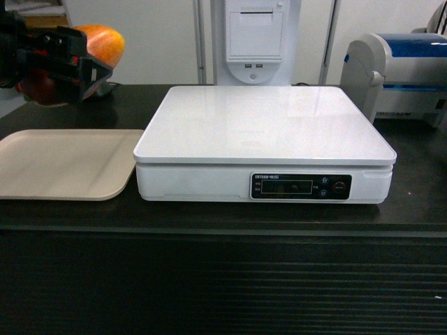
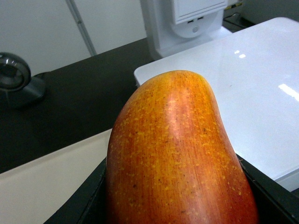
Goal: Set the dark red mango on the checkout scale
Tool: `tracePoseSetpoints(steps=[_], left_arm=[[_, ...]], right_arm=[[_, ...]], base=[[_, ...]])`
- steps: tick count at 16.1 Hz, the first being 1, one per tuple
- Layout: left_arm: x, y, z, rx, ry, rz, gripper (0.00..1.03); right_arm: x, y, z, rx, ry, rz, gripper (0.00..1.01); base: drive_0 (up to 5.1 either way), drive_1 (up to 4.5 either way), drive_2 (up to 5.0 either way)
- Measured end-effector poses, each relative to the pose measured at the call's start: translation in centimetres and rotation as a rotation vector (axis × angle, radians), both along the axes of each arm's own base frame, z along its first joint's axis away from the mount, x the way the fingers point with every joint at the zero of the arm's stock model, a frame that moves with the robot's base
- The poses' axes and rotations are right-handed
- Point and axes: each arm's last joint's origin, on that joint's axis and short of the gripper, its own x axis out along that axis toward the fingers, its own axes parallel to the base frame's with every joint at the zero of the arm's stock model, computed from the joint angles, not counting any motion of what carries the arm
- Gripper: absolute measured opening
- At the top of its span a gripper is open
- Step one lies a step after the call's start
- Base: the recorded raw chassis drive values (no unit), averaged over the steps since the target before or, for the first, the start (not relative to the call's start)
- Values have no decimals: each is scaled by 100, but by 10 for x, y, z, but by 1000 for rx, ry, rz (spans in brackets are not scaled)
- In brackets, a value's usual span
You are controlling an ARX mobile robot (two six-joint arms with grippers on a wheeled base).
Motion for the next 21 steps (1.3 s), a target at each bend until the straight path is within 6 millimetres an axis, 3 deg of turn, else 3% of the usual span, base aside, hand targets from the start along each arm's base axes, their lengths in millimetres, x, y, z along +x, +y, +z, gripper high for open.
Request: tracePoseSetpoints(steps=[5,8,10,16,21], left_arm=[[13,-30,-6,-2,8,-95,67],[39,-65,7,-14,-32,-200,67],[44,-91,6,-15,-28,-263,67],[72,-157,-7,21,15,-386,67],[106,-180,-35,85,92,-372,67]], right_arm=[[0,0,0,0,0,0,98],[0,0,0,0,0,0,98],[0,0,0,0,0,0,98],[0,0,0,0,0,0,98],[0,0,0,0,0,0,98]], base=[[0,0,0],[0,0,0],[0,0,0],[0,0,0],[0,0,0]])
